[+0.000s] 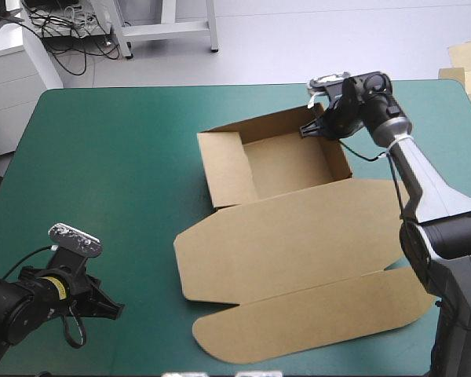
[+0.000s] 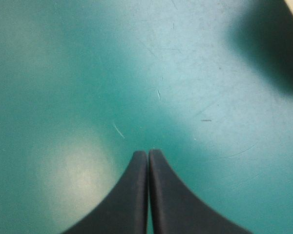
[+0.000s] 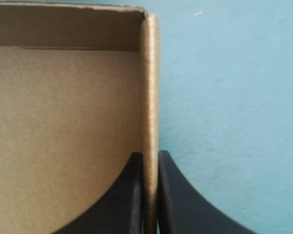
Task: Fold the box
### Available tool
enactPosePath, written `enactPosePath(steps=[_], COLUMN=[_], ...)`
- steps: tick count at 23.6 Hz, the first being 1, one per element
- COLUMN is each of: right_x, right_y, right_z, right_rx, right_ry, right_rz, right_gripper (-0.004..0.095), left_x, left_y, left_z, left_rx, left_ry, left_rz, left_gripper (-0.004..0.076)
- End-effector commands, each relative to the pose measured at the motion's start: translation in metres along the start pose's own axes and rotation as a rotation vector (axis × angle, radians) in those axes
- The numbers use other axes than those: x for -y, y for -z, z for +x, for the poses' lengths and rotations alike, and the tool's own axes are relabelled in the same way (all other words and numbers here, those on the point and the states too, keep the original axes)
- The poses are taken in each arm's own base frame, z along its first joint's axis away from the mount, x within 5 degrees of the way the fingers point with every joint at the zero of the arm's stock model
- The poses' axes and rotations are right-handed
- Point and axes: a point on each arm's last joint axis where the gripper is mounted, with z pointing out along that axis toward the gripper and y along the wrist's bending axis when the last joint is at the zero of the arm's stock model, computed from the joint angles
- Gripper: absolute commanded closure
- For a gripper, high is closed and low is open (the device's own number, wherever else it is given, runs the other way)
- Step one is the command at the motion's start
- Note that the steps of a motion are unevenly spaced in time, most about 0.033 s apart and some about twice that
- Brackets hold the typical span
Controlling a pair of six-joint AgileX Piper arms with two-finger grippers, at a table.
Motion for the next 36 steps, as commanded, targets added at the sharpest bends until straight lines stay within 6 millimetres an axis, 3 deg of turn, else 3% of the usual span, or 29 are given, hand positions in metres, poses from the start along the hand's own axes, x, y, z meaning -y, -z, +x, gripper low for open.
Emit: enactPosePath(steps=[1, 6, 8, 13, 16, 20, 25, 27, 29, 30, 32, 34, 36], right_x=[0.052, 0.115, 0.135, 0.185, 0.223, 0.256, 0.272, 0.275, 0.276, 0.276, 0.276, 0.276, 0.275], right_y=[0.058, 0.075, 0.076, 0.084, 0.093, 0.103, 0.109, 0.110, 0.111, 0.111, 0.111, 0.111, 0.110], right_z=[-0.020, -0.018, -0.011, 0.014, 0.040, 0.067, 0.079, 0.081, 0.081, 0.081, 0.081, 0.082, 0.083], right_rx=[0.228, 0.353, 0.344, 0.258, 0.171, 0.108, 0.101, 0.101, 0.108, 0.108, 0.109, 0.107, 0.095], right_ry=[-0.142, -0.418, -0.440, -0.473, -0.529, -0.614, -0.658, -0.668, -0.673, -0.671, -0.675, -0.684, -0.691], right_rz=[0.156, 0.234, 0.269, 0.391, 0.511, 0.573, 0.609, 0.610, 0.602, 0.602, 0.602, 0.601, 0.592], right_gripper=[0.0928, 0.0928, 0.0928, 0.0928, 0.0928, 0.0928, 0.0906, 0.0793, 0.0596, 0.0425, 0.0200, 0.0119, 0.0143], left_x=[-0.001, -0.003, -0.005, -0.008, -0.008, -0.007, -0.007, -0.007, -0.007, -0.007, -0.007, -0.007, -0.007], left_y=[0.007, 0.007, 0.007, 0.008, 0.008, 0.008, 0.008, 0.008, 0.008, 0.008, 0.008, 0.008, 0.008], left_z=[-0.008, -0.007, -0.006, -0.007, -0.007, -0.007, -0.007, -0.007, -0.007, -0.007, -0.007, -0.007, -0.007], left_rx=[0.070, 0.063, 0.056, 0.058, 0.060, 0.064, 0.059, 0.059, 0.059, 0.061, 0.065, 0.068, 0.068], left_ry=[-0.005, -0.016, -0.024, -0.040, -0.040, -0.037, -0.029, -0.029, -0.029, -0.029, -0.030, -0.030, -0.030], left_rz=[-0.014, -0.037, -0.054, -0.088, -0.086, -0.080, -0.079, -0.079, -0.079, -0.078, -0.080, -0.079, -0.079], left_gripper=[0.0734, 0.0734, 0.0734, 0.0734, 0.0734, 0.0734, 0.0734, 0.0734, 0.0734, 0.0734, 0.0734, 0.0734, 0.0734])
